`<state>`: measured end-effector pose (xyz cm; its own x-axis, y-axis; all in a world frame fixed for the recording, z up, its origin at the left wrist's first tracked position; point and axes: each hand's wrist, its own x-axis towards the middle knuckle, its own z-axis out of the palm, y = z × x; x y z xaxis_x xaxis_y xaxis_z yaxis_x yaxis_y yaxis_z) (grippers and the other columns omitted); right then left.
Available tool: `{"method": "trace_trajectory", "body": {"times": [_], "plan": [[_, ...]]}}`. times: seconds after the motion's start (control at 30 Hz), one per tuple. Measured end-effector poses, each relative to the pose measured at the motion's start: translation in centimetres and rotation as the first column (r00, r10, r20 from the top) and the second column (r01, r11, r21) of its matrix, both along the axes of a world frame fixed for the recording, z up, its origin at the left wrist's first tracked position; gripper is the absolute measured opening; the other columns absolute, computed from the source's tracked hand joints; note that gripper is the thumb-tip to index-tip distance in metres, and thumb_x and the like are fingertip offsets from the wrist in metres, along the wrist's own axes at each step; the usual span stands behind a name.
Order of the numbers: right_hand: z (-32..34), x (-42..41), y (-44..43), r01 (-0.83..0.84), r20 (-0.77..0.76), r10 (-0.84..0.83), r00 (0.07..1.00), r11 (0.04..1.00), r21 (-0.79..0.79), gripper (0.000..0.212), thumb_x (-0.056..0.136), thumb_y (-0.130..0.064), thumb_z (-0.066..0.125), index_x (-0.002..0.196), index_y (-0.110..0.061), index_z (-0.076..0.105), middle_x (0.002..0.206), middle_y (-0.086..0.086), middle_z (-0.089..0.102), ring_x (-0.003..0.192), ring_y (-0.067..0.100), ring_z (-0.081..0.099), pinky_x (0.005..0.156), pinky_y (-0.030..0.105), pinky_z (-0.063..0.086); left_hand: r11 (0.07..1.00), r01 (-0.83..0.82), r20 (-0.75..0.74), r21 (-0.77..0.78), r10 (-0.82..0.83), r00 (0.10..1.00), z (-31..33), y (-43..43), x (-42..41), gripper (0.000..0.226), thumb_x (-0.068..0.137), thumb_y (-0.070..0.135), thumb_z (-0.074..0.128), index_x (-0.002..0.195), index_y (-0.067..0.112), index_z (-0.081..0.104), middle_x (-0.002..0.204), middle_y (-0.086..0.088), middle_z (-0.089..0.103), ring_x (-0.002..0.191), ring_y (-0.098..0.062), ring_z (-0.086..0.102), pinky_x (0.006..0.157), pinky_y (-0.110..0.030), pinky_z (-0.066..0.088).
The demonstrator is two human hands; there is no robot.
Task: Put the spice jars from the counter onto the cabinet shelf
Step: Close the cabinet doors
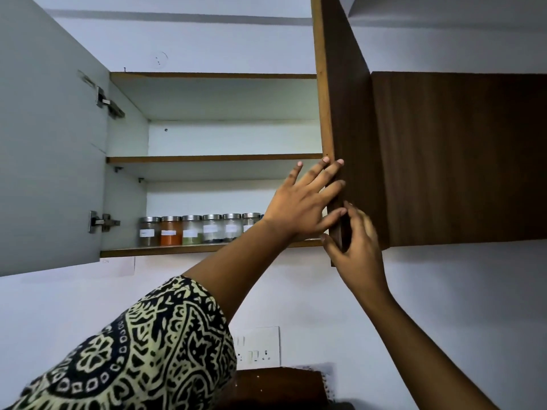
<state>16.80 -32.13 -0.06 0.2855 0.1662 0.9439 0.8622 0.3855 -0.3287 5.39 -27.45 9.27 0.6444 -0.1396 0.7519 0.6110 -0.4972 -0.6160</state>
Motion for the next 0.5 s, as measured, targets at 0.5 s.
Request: {"method": "trace_trajectory", "body": {"times": [0.5], "plan": [[2.0,-5.5,18.4,0.242,0.166,-0.202,0.965,0.929,-0.279,0.103,0.076,-0.053,0.064,0.15,-0.023,-0.001,0.16,0.002,-0.008,0.148,0.02,-0.004,0.117,0.044,0.01,0.929,-0.288,-0.041,-0.233,0.287,0.957,-1.0,16.3,-6.2,0.069,0.094,0.055,0.03,0.152,0.028,0.004,0.16,0.0,-0.013,0.148,-0.016,-0.006,0.118,-0.048,0.004]]}}
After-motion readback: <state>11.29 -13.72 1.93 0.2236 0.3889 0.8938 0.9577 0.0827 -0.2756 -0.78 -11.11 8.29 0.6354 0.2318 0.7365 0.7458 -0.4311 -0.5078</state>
